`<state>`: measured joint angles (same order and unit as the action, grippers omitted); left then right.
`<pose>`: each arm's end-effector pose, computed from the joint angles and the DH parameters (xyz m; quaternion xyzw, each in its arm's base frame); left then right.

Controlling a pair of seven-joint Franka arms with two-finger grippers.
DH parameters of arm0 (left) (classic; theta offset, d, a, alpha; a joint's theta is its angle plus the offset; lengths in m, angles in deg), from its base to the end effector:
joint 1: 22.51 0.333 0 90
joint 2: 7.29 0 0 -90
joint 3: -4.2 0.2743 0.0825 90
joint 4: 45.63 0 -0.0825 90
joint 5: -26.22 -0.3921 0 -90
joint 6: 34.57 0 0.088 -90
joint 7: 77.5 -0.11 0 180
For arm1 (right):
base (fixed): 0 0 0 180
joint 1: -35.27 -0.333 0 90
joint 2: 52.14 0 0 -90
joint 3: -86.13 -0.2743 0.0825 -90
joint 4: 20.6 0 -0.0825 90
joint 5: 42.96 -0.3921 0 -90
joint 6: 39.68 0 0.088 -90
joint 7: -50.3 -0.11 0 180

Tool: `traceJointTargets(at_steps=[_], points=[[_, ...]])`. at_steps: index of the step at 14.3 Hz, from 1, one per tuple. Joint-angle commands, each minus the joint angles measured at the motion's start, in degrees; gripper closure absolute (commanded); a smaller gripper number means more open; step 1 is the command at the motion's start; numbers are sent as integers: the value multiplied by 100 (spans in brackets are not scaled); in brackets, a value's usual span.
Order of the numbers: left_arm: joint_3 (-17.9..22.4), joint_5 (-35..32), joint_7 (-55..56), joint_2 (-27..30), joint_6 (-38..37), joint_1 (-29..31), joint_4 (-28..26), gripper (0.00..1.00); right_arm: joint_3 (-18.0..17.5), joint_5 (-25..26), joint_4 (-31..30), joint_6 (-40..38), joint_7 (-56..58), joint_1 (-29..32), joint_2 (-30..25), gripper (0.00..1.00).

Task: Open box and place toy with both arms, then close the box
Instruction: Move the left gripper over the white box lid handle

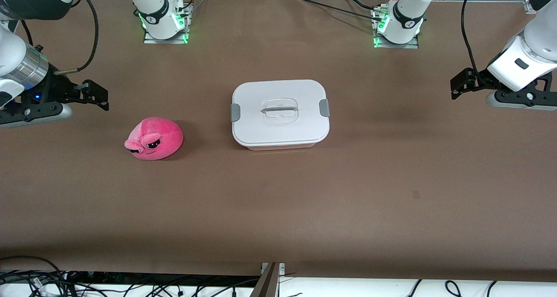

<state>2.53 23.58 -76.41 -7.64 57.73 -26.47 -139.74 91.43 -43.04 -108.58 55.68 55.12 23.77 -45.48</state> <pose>0.5631 -0.0505 0.5454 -0.9987 0.0409 0.0175 0.0240 0.5967 0.0675 0.5378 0.9953 0.0963 0.0066 0.0046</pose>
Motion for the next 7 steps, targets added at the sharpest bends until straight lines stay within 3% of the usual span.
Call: traceJointTargets(at_steps=[1,7], points=[[18,62,75,71,-2,-43,-63,0,-20,78,132,-26,37,-11,38,0],[18,79,75,-123,-318,-17,33,0,-20,95,132,27,45,-20,38,0]])
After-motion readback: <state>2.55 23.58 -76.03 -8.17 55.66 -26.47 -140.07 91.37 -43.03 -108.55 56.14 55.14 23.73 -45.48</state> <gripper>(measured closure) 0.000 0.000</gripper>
